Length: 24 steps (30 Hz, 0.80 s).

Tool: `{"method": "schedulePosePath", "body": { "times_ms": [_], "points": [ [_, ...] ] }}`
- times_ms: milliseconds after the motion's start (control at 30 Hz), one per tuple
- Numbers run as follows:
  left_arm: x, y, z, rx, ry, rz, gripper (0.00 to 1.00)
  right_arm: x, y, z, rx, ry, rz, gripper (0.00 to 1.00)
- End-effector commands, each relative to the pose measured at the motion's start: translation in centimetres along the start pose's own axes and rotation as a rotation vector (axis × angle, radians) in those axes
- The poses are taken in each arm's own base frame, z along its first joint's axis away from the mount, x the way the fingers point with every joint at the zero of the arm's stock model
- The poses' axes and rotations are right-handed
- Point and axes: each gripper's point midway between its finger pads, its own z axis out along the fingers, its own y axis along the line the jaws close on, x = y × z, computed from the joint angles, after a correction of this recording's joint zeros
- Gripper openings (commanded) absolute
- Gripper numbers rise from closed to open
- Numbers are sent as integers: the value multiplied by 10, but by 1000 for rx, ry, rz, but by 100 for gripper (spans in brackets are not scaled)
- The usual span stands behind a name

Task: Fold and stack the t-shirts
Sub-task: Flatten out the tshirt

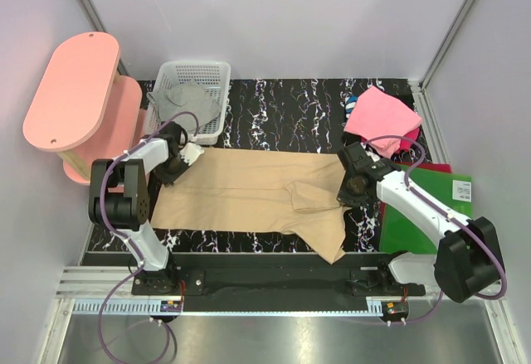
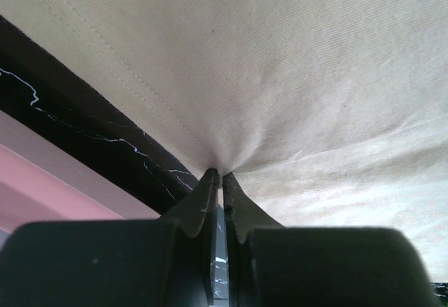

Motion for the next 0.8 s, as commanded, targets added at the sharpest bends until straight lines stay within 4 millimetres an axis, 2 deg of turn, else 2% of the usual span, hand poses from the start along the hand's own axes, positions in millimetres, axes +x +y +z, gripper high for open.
{"method": "schedulePosePath", "body": {
  "times_ms": [0, 100, 300, 433, 600, 767],
  "points": [
    [-16, 23, -37, -80, -89, -16, 6, -23, 10, -31, -43, -87, -32, 4],
    [-20, 29, -53, -102, -123, -21, 6, -25, 9, -37, -44, -96, -39, 5],
    [-21, 32, -69, -124, -150, -23, 5, -15, 5, -32, -44, -69, -32, 6],
    [-21, 35, -80, -146, -171, -22, 5, -13, 6, -37, -70, -73, -25, 7],
    [-20, 34, -84, -149, -179, -27, 5, -17, 8, -44, -88, -94, -33, 8],
    [-17, 30, -83, -140, -181, -30, 5, -8, 8, -36, -88, -51, -37, 11]
  ]
}}
